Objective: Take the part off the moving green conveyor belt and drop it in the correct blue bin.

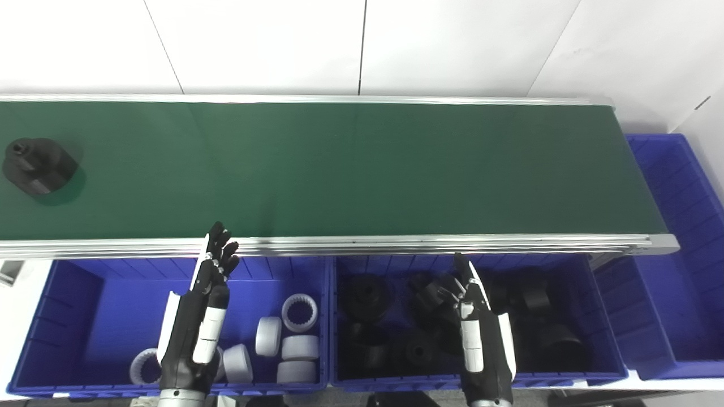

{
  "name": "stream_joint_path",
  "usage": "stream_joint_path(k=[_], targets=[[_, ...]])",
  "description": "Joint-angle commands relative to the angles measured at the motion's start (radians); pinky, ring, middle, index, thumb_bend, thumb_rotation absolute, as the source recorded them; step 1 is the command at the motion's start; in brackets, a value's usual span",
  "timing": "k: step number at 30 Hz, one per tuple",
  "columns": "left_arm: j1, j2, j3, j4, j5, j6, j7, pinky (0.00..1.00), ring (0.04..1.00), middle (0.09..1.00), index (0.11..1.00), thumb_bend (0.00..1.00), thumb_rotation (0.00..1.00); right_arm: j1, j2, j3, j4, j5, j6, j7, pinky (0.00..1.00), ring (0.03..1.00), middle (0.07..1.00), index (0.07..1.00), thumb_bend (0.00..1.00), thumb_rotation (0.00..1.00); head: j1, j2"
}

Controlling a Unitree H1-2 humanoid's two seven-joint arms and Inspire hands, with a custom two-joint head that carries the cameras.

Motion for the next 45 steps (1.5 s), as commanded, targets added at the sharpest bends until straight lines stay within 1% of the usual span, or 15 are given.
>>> stream_joint_path(k=[1,17,21,24,25,27,30,33,36,37,38,39,40,43,45], targets=[[-0.003,0.0,-0.002,-0.022,-0.008,-0.024,0.003,0.96,0.973,0.994,0.994,0.45,0.93,0.005,0.007,-0.003,-0.023,-0.003,-0.055,0.006,0.83,0.89,0.959,0.936,0.73,1.0,0.0,0.001],[-0.008,0.003,-0.002,-0.014,-0.014,-0.025,0.0,0.95,0.967,0.991,0.99,0.45,0.91,0.003,0.005,-0.002,-0.025,-0.003,-0.047,0.01,0.82,0.89,0.962,0.944,0.74,1.0,0.002,0.002],[-0.008,0.002,-0.002,-0.015,-0.005,-0.022,0.002,0.94,0.963,0.99,0.992,0.44,0.93,0.002,0.002,-0.002,-0.025,0.001,-0.048,0.013,0.83,0.892,0.962,0.945,0.73,1.0,0.002,0.002],[-0.007,0.003,-0.002,-0.014,-0.007,-0.026,0.002,0.94,0.962,0.99,0.994,0.45,0.93,0.002,0.002,-0.003,-0.025,-0.007,-0.052,0.01,0.84,0.898,0.96,0.942,0.73,1.0,0.002,0.002],[-0.006,0.003,-0.001,-0.013,-0.008,-0.027,0.001,0.95,0.961,0.989,0.993,0.45,0.93,0.002,0.002,-0.003,-0.024,-0.008,-0.055,0.01,0.86,0.911,0.961,0.942,0.72,1.0,0.002,0.002],[-0.001,0.002,-0.002,-0.014,-0.008,-0.026,0.003,0.95,0.96,0.989,0.994,0.46,0.93,-0.008,-0.009,-0.003,-0.006,-0.015,-0.094,0.012,0.9,0.931,0.966,0.947,0.72,1.0,0.005,0.001],[0.013,0.0,0.0,-0.024,-0.017,-0.004,0.004,0.95,0.965,0.992,0.996,0.5,0.92,-0.021,-0.021,-0.001,0.018,-0.024,-0.139,0.016,0.94,0.949,0.965,0.948,0.76,1.0,0.01,-0.003],[0.027,-0.006,0.005,-0.024,-0.027,0.009,0.01,0.95,0.965,0.994,0.997,0.53,0.91,-0.034,-0.033,0.001,0.042,-0.016,-0.168,0.023,0.95,0.959,0.974,0.956,0.78,1.0,0.025,-0.029],[0.039,-0.01,0.007,-0.023,-0.045,0.02,0.011,0.95,0.969,0.997,0.997,0.51,0.9,-0.039,-0.036,-0.001,0.058,-0.004,-0.179,0.025,0.95,0.959,0.979,0.96,0.79,1.0,0.038,-0.045],[0.039,-0.012,0.006,-0.016,-0.048,0.016,0.009,0.96,0.973,0.995,0.999,0.48,0.9,-0.042,-0.039,-0.004,0.065,0.001,-0.181,0.026,0.95,0.958,0.978,0.962,0.78,1.0,0.057,-0.065],[0.038,-0.013,0.004,-0.011,-0.05,0.017,0.007,0.96,0.973,0.994,0.999,0.48,0.9,-0.044,-0.04,-0.006,0.07,0.003,-0.182,0.025,0.94,0.957,0.978,0.962,0.78,1.0,0.057,-0.065],[0.036,-0.016,0.0,-0.001,-0.046,0.012,0.008,0.96,0.969,0.989,0.998,0.48,0.89,-0.048,-0.043,-0.009,0.08,0.007,-0.184,0.025,0.94,0.953,0.974,0.959,0.78,1.0,0.08,-0.087],[0.035,-0.016,-0.003,0.004,-0.038,0.015,0.008,0.96,0.965,0.986,0.997,0.48,0.89,-0.05,-0.045,-0.012,0.086,0.009,-0.186,0.024,0.94,0.952,0.972,0.958,0.78,1.0,0.08,-0.087],[0.03,-0.021,-0.015,0.018,-0.009,0.018,0.013,0.94,0.958,0.98,0.995,0.49,0.89,-0.055,-0.051,-0.019,0.1,0.028,-0.186,0.031,0.93,0.956,0.976,0.961,0.79,1.0,0.133,-0.126],[0.021,-0.029,-0.025,0.046,0.008,-0.012,0.018,0.93,0.959,0.98,0.99,0.46,0.88,-0.061,-0.061,-0.026,0.111,0.053,-0.186,0.043,0.94,0.967,0.985,0.968,0.79,1.0,0.181,-0.148]])
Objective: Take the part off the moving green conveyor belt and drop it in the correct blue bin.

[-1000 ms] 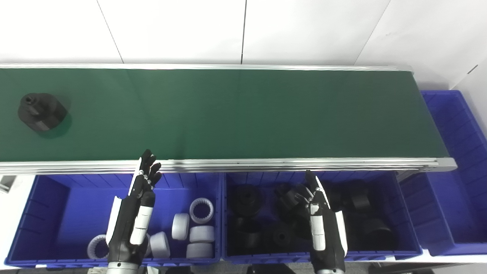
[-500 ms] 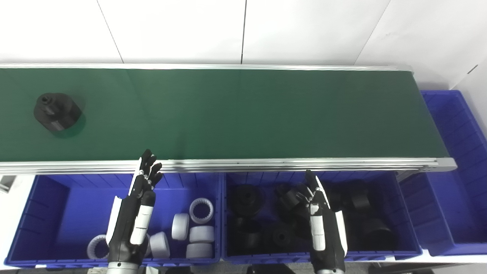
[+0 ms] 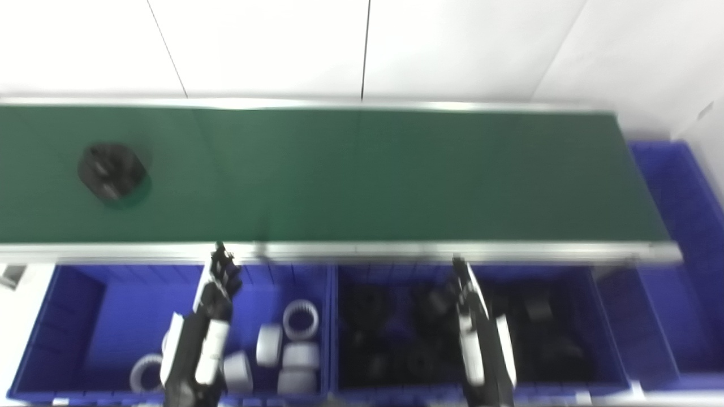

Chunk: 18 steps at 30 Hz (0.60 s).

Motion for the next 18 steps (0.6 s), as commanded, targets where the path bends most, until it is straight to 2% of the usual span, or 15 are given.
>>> stream_joint_path(k=[1,2,4,8,13,18], targets=[[-0.015,-0.018,-0.013,0.016,0.025,-0.061,0.014,0.92,0.957,0.98,0.987,0.45,0.88,-0.01,-0.011,-0.009,-0.002,0.038,-0.061,0.022,0.95,0.971,0.989,0.971,0.78,1.0,0.04,-0.018],[-0.021,-0.024,-0.017,0.037,0.035,-0.08,0.018,0.9,0.951,0.976,0.979,0.45,0.86,-0.014,-0.018,-0.015,0.006,0.052,-0.061,0.03,0.96,0.979,0.994,0.976,0.76,1.0,0.07,-0.035],[-0.034,-0.032,-0.022,0.072,0.036,-0.111,0.018,0.88,0.947,0.973,0.968,0.46,0.85,-0.023,-0.029,-0.023,0.021,0.073,-0.061,0.047,0.99,0.993,0.999,0.987,0.75,1.0,0.087,-0.043],[-0.053,-0.041,-0.03,0.118,-0.002,-0.149,0.007,0.9,0.961,0.98,0.947,0.51,0.79,-0.034,-0.036,-0.042,0.04,0.093,-0.061,0.068,1.0,1.0,1.0,1.0,0.74,1.0,0.099,-0.05],[-0.071,-0.037,-0.038,0.159,-0.009,-0.208,0.004,0.83,0.94,0.966,0.935,0.46,0.72,-0.036,-0.041,-0.052,0.038,0.114,-0.058,0.095,1.0,1.0,1.0,1.0,0.76,1.0,0.101,-0.048],[-0.067,-0.035,-0.04,0.158,-0.005,-0.215,0.011,0.82,0.932,0.959,0.94,0.46,0.71,-0.034,-0.033,-0.061,0.04,0.108,-0.059,0.101,1.0,1.0,1.0,1.0,0.77,1.0,0.094,-0.043]])
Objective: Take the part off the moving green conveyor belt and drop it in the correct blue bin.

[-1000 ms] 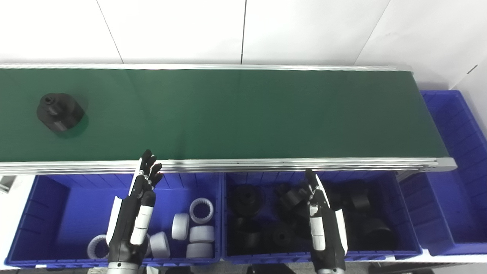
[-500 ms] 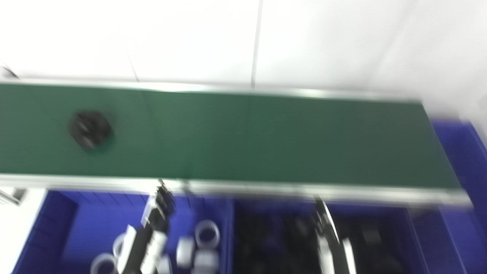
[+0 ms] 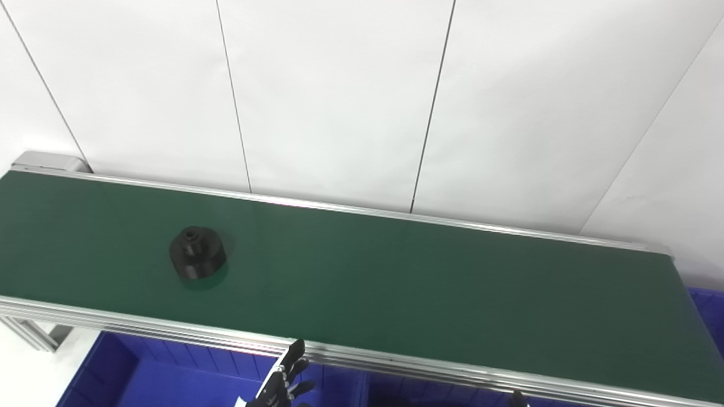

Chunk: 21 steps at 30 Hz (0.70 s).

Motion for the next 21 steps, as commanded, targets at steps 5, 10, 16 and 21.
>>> stream_joint_path(k=[5,10,16,21], targets=[[0.0,-0.006,-0.002,-0.021,-0.019,-0.029,-0.001,0.83,0.935,0.961,0.946,0.49,0.7,0.001,0.012,-0.01,-0.016,-0.009,-0.058,0.014,1.0,1.0,1.0,1.0,0.75,1.0,0.007,0.004],[-0.007,-0.021,-0.005,-0.003,0.004,-0.043,0.013,0.8,0.917,0.951,0.934,0.46,0.7,-0.004,0.002,-0.019,-0.011,0.012,-0.058,0.033,1.0,1.0,1.0,1.0,0.74,1.0,0.061,-0.003],[-0.017,-0.051,-0.011,0.022,0.031,-0.046,0.033,0.71,0.872,0.922,0.884,0.42,0.62,-0.014,-0.005,-0.049,0.006,0.048,-0.058,0.068,1.0,1.0,1.0,1.0,0.73,1.0,0.124,-0.029],[-0.011,-0.067,-0.019,0.003,0.049,-0.002,0.043,0.72,0.876,0.916,0.87,0.39,0.57,-0.023,-0.003,-0.071,0.017,0.053,-0.058,0.078,1.0,1.0,1.0,1.0,0.74,1.0,0.129,-0.032]])
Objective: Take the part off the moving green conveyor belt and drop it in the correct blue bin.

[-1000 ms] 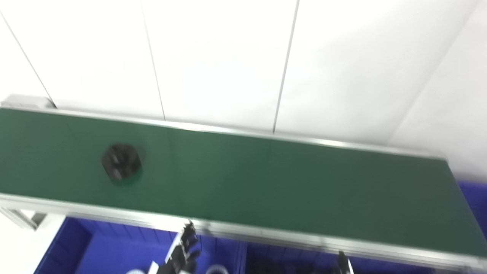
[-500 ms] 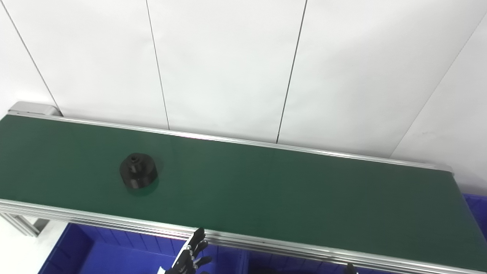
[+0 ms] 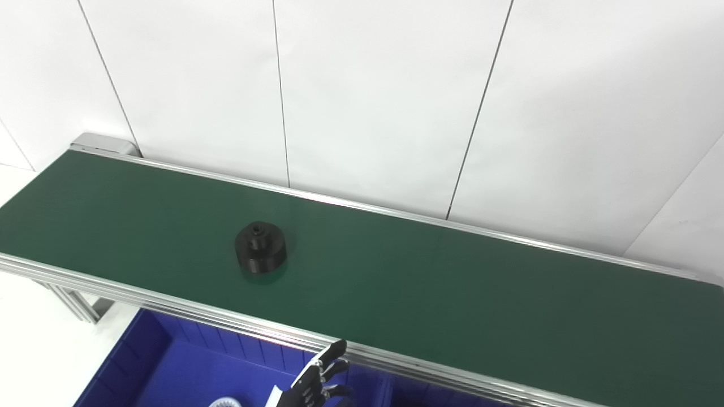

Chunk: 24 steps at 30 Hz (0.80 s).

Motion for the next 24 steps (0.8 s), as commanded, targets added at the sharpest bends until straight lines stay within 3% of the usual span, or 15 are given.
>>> stream_joint_path(k=[1,8,13,17,21,24], targets=[[-0.002,-0.01,-0.007,-0.028,0.014,-0.001,0.01,0.72,0.878,0.916,0.869,0.39,0.56,-0.004,-0.002,-0.008,-0.016,0.007,-0.058,0.02,1.0,1.0,1.0,1.0,0.74,1.0,-0.011,0.005],[-0.008,-0.013,-0.007,-0.031,0.019,-0.004,0.021,0.69,0.862,0.907,0.865,0.4,0.54,0.004,-0.01,-0.007,-0.052,-0.009,-0.054,0.03,1.0,0.996,1.0,1.0,0.75,1.0,-0.031,0.017],[-0.017,-0.001,0.0,-0.048,-0.004,0.024,0.012,0.72,0.878,0.921,0.875,0.4,0.55,-0.039,-0.021,-0.014,-0.157,-0.12,-0.056,0.004,0.93,0.945,0.999,1.0,0.8,1.0,-0.063,0.041],[-0.03,0.01,0.002,-0.043,-0.014,0.011,0.005,0.72,0.883,0.925,0.884,0.38,0.56,-0.131,-0.03,-0.01,-0.244,-0.247,-0.026,-0.005,0.84,0.901,0.978,1.0,0.85,0.94,-0.086,0.064],[-0.037,0.017,-0.001,-0.047,-0.006,0.015,0.005,0.73,0.88,0.927,0.895,0.37,0.6,-0.236,-0.045,-0.001,-0.289,-0.307,0.022,0.007,0.79,0.893,0.97,1.0,0.87,0.85,-0.097,0.081],[-0.04,0.017,-0.003,-0.045,-0.007,0.014,0.007,0.73,0.881,0.929,0.9,0.38,0.62,-0.371,-0.065,0.005,-0.296,-0.346,0.082,0.024,0.76,0.881,0.957,0.997,0.9,0.78,-0.101,0.096]])
